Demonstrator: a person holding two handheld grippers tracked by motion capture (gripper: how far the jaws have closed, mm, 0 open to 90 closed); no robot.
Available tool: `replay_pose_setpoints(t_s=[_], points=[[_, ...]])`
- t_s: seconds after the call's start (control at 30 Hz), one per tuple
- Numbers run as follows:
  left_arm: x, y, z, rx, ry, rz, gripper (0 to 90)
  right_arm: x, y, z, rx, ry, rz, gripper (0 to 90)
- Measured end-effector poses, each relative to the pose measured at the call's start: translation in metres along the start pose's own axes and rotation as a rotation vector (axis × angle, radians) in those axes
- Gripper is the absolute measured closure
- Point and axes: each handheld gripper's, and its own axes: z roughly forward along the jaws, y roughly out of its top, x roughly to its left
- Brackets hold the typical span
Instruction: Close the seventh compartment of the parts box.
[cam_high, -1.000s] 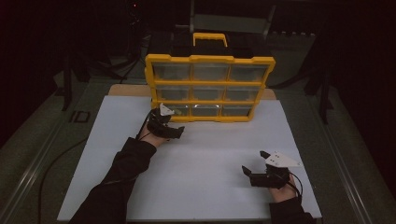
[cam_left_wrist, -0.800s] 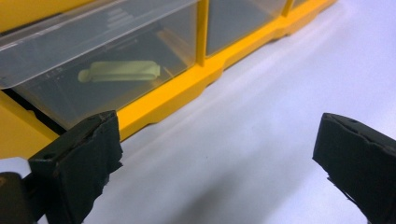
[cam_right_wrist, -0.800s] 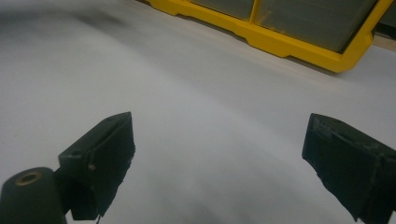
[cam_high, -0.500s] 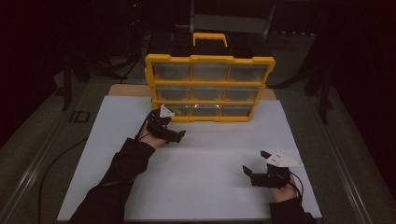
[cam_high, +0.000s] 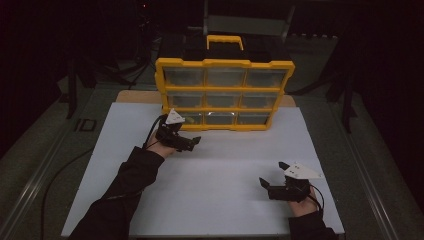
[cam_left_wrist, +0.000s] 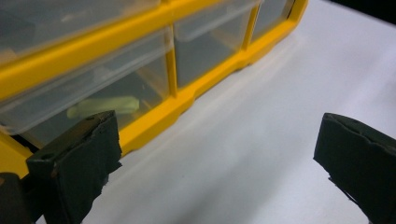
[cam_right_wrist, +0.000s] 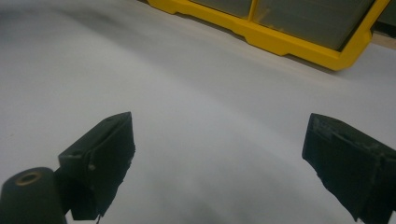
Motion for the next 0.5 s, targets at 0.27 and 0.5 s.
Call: replay_pose_setpoints(t_s=[0.27,0.5], points=[[-0.004,0.009,-0.017,-0.028,0.000,0.025,0.8,0.004,0.002,-0.002,-0.006,-0.009,-0.006,9.3],[-0.005,0.011,-0.029,-0.036,-0.005,0.045,0.7,0.004,0.003,-0.002,-0.012,-0.006,-0.005,9.3]])
